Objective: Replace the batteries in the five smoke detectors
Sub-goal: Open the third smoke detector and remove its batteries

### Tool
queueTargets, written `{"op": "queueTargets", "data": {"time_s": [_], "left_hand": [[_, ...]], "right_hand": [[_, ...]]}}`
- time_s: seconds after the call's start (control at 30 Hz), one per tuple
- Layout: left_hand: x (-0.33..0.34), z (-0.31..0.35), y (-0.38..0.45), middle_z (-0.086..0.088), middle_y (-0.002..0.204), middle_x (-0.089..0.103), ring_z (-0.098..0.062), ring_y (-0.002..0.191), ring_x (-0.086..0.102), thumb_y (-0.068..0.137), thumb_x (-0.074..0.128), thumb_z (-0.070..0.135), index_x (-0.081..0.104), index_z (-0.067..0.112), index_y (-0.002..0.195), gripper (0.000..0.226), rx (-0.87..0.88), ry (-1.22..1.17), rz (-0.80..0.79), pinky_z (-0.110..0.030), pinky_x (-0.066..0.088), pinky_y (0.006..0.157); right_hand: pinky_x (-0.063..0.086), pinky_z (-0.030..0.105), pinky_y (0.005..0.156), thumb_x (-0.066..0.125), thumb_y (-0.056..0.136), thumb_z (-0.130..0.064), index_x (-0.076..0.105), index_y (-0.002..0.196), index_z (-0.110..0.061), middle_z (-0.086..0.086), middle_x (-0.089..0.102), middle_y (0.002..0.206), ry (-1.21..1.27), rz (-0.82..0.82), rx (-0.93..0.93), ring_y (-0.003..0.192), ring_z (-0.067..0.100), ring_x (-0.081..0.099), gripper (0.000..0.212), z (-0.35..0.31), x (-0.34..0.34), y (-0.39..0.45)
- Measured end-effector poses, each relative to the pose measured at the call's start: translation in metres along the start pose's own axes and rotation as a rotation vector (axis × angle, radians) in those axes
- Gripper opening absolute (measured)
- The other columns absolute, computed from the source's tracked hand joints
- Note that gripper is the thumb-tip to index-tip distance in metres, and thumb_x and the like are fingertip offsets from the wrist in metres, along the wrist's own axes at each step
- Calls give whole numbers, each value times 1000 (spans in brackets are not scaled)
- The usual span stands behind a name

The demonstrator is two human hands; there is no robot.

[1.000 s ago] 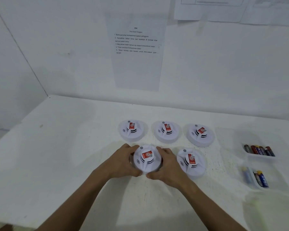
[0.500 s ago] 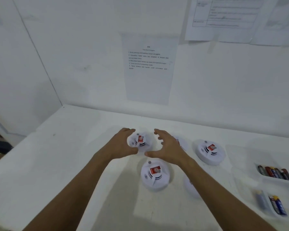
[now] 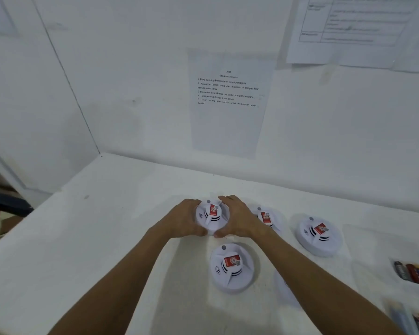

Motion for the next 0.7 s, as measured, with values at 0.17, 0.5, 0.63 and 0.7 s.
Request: {"op": "queueTargets", "data": {"time_s": [0.17,0.5,0.63,0.7], "left_hand": [[-5,33,-19,5,108,66,-12,85,62,65,88,15,57,22,125,68,69,-160,69,-11,49,67],[36,171,-52,9,119,63,-9,101,65,82,76,17,51,38,133,61,224,-418,16,-32,54,90],[74,228,-57,9,119,65,-11,101,67,79,78,24,51,42,133,63,314,-389,-124,-32,56,88],[92,254,-61,4,112,71,-17,97,70,80,78,14,53,35,133,63,362,-414,-182,-32,58,85]], "right_hand": [[44,29,98,89,66,-29,19,155,-26,4,37,136,74,49,-103,124,19,41,113,-8,-31,-39],[58,34,88,87,61,-5,37,137,-36,-12,53,127,482,180,-191,117,15,57,96,49,-122,-179],[55,32,90,78,63,19,37,138,-21,-4,56,131,608,209,-238,122,15,57,95,86,-145,-241],[54,37,93,76,61,17,36,141,-17,1,53,137,665,230,-260,126,19,54,95,103,-154,-268]]}}
Point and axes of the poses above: each hand's wrist, its own y-axis towards the middle knuckle, its own x-axis out of the palm, z = x × y, the point moved 2 cm from there along y, towards the middle knuckle
